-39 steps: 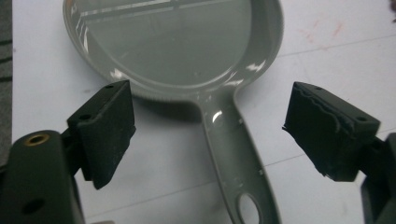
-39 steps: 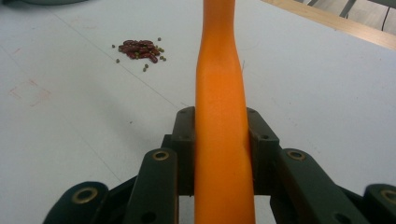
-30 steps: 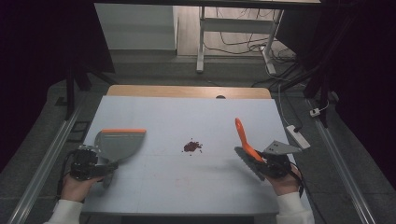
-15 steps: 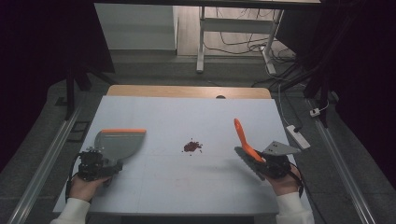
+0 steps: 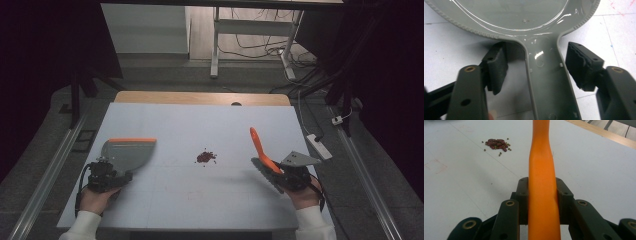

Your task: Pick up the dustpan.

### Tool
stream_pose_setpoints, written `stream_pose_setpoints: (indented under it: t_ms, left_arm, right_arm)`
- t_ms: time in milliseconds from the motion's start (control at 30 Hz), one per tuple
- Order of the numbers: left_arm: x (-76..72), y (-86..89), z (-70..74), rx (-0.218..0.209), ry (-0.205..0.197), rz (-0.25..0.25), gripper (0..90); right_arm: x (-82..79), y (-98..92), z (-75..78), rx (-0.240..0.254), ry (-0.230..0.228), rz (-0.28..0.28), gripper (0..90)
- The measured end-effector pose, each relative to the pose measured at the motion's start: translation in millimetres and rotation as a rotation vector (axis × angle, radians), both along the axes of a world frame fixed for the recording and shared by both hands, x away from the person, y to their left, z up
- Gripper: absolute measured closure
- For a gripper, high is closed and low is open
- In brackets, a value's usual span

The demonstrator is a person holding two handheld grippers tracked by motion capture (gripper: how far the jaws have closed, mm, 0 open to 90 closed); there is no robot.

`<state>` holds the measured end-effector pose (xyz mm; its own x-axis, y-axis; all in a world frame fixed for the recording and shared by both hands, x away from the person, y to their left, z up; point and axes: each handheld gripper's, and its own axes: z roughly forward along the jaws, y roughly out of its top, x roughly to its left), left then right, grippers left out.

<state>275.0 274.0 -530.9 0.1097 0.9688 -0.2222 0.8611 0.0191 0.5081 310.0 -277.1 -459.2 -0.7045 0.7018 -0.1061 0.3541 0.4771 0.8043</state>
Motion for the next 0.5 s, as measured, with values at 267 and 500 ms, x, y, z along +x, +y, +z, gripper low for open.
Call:
stream_pose_setpoints:
  t_ms: [267,500]
  left_arm:
    - [0.3,4.7,0.2,-0.044,-0.004,0.007,53.1]
    - [-0.5,6.0,0.6,-0.045,-0.019,0.006,60.3]
  right_arm:
    - [0.0,0.3,-1.1,-0.011,0.002,-0.005,69.3]
    - [-0.2,0.1,-0.7,-0.011,0.002,-0.004,69.3]
